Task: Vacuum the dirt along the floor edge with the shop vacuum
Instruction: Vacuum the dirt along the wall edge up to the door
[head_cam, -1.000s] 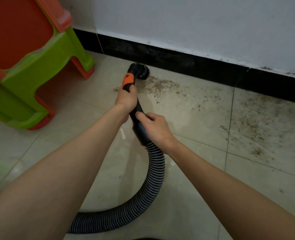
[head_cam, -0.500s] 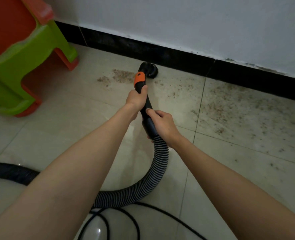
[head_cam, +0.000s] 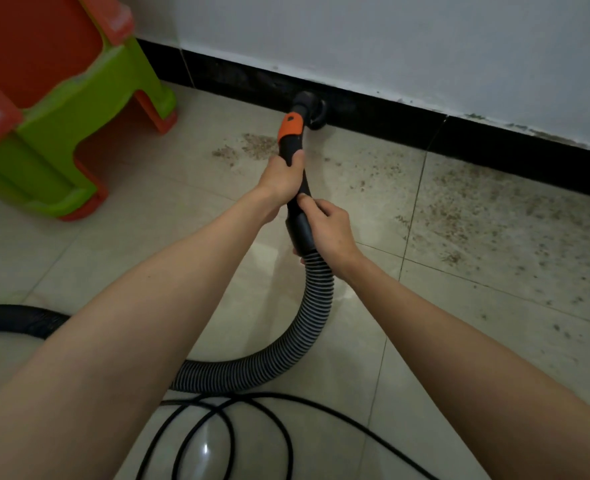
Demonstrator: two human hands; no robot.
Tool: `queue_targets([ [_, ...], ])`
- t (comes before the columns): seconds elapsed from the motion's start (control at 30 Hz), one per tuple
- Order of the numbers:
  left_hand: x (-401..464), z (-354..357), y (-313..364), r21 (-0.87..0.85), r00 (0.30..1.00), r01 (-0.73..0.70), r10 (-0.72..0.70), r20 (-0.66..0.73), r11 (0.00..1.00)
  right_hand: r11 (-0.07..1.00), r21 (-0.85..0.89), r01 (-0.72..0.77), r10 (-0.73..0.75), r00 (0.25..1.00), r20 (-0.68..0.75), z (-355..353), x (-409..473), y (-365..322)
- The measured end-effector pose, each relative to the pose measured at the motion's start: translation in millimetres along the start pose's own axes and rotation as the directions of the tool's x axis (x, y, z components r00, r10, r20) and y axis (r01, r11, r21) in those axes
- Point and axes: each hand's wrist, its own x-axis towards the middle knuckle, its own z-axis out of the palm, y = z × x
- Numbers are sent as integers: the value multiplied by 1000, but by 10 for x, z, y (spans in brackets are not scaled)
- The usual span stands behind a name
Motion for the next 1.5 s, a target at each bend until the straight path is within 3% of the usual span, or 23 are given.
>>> queue_targets([
  [0.27,138,-837,-448,-35,928,122,-126,-349,992,997,-72,-41,62,944,324,673,49,-185],
  [0.43,249,-1263,-649,-94,880,184,-206,-428,979,991,-131,-23,73,915,396,1142,54,-246],
  [0.6,306,-1333,-673,-132,919,160,-196,-342,978,989,-139,-56,101,937,335,1300,82,-209],
  [0.73,348,-1216,-539,-159,966,156,-184,-180,975,990,-108,-85,110,961,253,1187,122,-190],
  [0.87,365,-1075,-475,-196,977,187,-203,-65,963,992,-126,-28,55,975,216,998,129,-162],
  [1.13,333,-886,-458,-238,979,199,-201,17,951,986,-168,-11,44,979,199,757,60,-134],
  [1.27,268,-707,-384,-215,982,184,-172,72,959,979,-180,-99,126,982,144,613,28,-83],
  [1.37,236,-604,-363,-217,977,191,-163,140,957,964,-34,-264,265,949,173,504,-66,-16],
  [1.5,135,-420,-361,-197,961,212,-167,221,957,909,195,-368,296,901,318,221,-218,108],
])
